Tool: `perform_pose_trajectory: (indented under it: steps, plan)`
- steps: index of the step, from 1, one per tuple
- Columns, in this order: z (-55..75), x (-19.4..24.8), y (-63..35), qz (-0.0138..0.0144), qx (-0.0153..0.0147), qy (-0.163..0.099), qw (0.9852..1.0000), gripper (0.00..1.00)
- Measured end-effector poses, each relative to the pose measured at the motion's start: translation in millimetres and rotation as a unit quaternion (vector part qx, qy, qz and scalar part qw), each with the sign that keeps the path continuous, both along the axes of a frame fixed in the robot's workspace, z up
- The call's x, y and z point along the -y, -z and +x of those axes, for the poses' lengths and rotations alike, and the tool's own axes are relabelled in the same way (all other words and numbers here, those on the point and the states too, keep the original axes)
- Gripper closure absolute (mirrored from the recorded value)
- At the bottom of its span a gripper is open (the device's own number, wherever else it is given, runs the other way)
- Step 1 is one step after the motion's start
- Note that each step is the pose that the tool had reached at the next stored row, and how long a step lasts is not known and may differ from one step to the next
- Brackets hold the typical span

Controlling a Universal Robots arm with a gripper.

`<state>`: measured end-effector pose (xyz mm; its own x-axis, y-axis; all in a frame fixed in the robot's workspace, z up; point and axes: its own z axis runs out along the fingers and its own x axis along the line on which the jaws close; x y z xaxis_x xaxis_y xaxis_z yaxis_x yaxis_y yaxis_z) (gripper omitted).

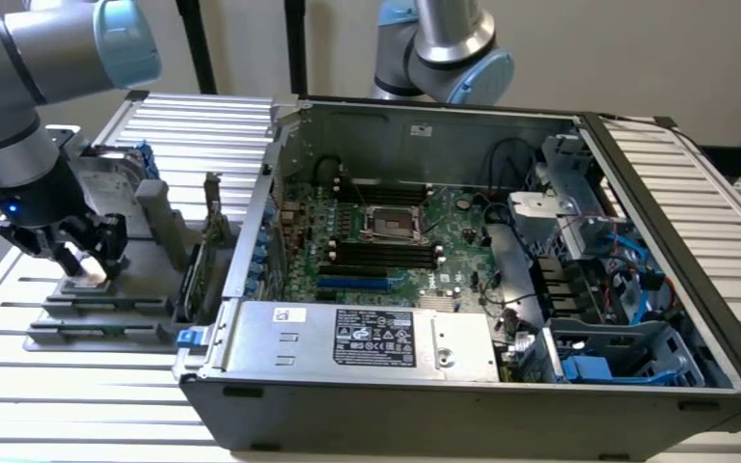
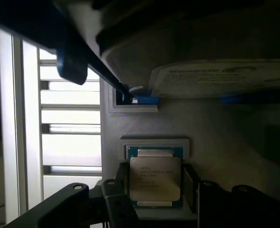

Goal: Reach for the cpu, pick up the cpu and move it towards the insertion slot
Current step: 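Pick up the cpu and move it towards the insertion slot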

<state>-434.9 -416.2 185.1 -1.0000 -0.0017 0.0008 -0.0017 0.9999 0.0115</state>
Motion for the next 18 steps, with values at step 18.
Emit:
perform_pose_trajectory:
  steps: [18]
  plan:
    - [0.7, 0.0, -50.9, 0.0000, -0.0004, 0.000, 1.0000, 0.45]
